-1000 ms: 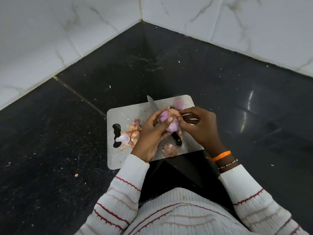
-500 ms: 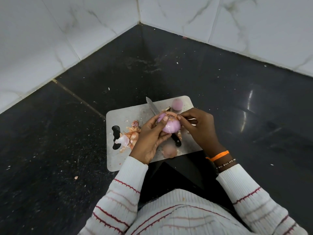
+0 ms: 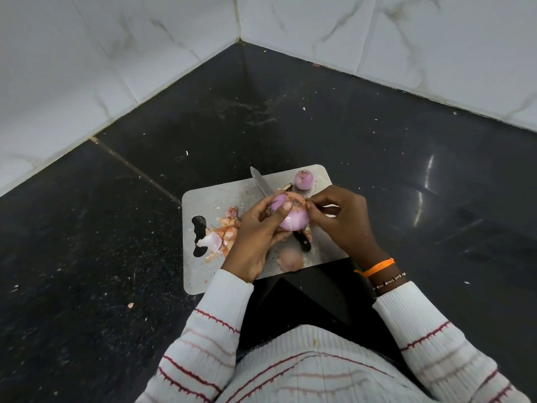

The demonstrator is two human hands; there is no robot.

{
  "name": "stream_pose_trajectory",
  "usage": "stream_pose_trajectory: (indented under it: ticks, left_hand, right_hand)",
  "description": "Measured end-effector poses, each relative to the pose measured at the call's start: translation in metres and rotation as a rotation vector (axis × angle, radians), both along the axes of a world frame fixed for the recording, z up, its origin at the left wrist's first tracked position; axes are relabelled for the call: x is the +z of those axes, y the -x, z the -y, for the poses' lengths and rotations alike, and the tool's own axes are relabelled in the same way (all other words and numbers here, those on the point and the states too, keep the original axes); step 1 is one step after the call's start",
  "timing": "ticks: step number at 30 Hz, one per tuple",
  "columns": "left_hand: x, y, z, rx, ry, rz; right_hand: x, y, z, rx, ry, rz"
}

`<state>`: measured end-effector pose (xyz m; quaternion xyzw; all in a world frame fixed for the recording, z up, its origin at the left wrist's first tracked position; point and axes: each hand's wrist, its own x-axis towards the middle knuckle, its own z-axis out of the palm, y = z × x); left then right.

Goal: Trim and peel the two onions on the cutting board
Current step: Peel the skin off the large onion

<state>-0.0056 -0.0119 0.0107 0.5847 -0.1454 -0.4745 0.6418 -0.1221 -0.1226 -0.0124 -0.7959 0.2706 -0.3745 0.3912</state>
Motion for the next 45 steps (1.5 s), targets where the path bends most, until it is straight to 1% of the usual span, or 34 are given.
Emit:
stream_pose_trajectory:
  ticks: [3, 5, 8, 10, 11, 13, 15, 18, 21, 26, 29, 32, 34, 36, 40, 43, 45]
  left_hand:
    - [-0.002, 0.001, 0.001, 0.013, -0.014, 0.0]
    - [-0.002, 0.001, 0.002, 0.034, -0.015, -0.029]
    - [-0.001, 0.0, 0.002, 0.04, -0.008, -0.053]
    - [-0.002, 0.0, 0.003, 0.027, -0.007, -0.059]
    - [-0.002, 0.0, 0.003, 0.022, -0.007, -0.058]
    - [-0.004, 0.0, 0.003, 0.013, 0.001, -0.039]
    - [-0.006, 0.001, 0.002, -0.002, 0.015, -0.025]
    - [-0.01, 0.001, 0.001, -0.024, 0.04, 0.029]
    - [-0.013, 0.0, 0.001, -0.013, 0.058, 0.077]
    - [-0.011, -0.002, 0.0, -0.102, 0.106, 0.138]
    - [-0.008, -0.003, 0.0, -0.127, 0.156, 0.111]
    - [-0.007, -0.005, 0.001, -0.123, 0.179, 0.082]
    - [-0.007, -0.005, 0.0, -0.099, 0.18, 0.038]
    - [-0.007, -0.005, -0.001, -0.075, 0.181, -0.011]
    - [-0.006, -0.004, 0.0, -0.043, 0.172, -0.093]
    - [-0.005, -0.003, 0.001, -0.034, 0.151, -0.12]
    - [-0.005, -0.003, 0.001, -0.018, 0.136, -0.126]
  right_hand:
    - [-0.001, 0.0, -0.001, 0.006, -0.02, 0.005]
    - [-0.001, -0.001, -0.005, 0.006, -0.111, 0.029]
    - [0.002, -0.003, -0.008, 0.082, -0.414, 0.078]
    - [0.004, -0.006, -0.012, 0.122, -0.615, 0.179]
    - [0.004, -0.008, -0.015, 0.115, -0.678, 0.242]
    - [0.005, -0.013, -0.021, 0.065, -0.738, 0.337]
    - [0.006, -0.017, -0.023, 0.008, -0.74, 0.361]
    - [0.005, -0.019, -0.021, -0.065, -0.725, 0.337]
    - [0.007, -0.019, -0.02, -0.074, -0.716, 0.322]
    - [0.008, -0.014, -0.012, -0.203, -0.536, 0.225]
    - [-0.003, -0.007, -0.005, -0.231, -0.369, 0.055]
    - [-0.006, -0.003, -0.003, -0.199, -0.271, -0.035]
    - [-0.001, -0.003, -0.004, -0.172, -0.244, -0.068]
    - [0.004, -0.003, -0.005, -0.16, -0.266, -0.051]
    - [0.013, -0.005, -0.009, -0.067, -0.355, 0.069]
    - [0.017, -0.006, -0.011, 0.036, -0.419, 0.064]
    - [0.016, -0.006, -0.013, 0.082, -0.399, 0.035]
